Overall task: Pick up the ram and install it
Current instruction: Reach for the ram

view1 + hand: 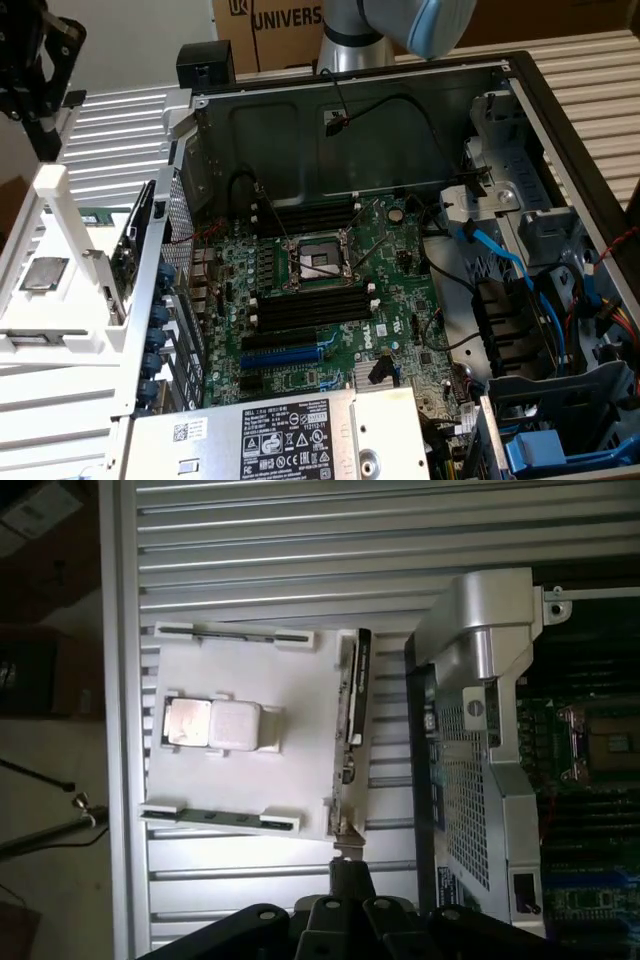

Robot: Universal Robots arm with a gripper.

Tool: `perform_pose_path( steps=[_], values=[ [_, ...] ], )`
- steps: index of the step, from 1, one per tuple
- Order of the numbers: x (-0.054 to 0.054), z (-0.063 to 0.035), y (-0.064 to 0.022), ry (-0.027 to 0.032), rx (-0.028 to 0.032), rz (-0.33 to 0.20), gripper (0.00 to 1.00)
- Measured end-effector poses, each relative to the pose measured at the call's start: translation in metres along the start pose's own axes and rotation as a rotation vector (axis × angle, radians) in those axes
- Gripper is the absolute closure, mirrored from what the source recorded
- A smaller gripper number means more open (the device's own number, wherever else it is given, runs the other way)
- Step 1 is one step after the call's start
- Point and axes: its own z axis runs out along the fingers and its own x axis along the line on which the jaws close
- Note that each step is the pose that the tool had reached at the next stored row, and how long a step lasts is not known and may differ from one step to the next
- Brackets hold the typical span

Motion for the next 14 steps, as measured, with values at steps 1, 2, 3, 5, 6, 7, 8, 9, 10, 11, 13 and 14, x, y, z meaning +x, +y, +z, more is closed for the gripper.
perform_pose_path(
  steps=[1,2,3,5,6,7,8,9,10,11,13,14],
  values=[
    [0.004,0.0009,-0.0004,0.0058,0.0004,0.0,0.9],
    [0.009,0.0019,-0.0007,0.011,0.0007,0.0,0.9],
    [0.018,0.0047,-0.0015,0.0161,0.0012,0.001,0.9],
    [0.027,0.0087,-0.0023,0.0166,0.0012,0.001,0.9],
    [0.031,0.0106,-0.0027,0.0166,0.0012,0.001,0.9],
    [0.036,0.0126,-0.003,0.0167,0.0012,0.001,0.9],
    [0.04,0.0146,-0.0032,0.0165,0.0012,0.001,0.9],
    [0.045,0.0166,-0.0034,0.0165,0.0012,0.001,0.9],
    [0.049,0.0185,-0.0034,0.0166,0.0013,0.001,0.9],
    [0.053,0.0205,-0.0032,0.0166,0.0014,0.001,0.9],
    [0.059,0.026,-0.0017,0.0158,0.0034,0.001,0.9],
    [0.061,0.0276,-0.001,0.0156,0.005,0.001,0.9]
  ],
)
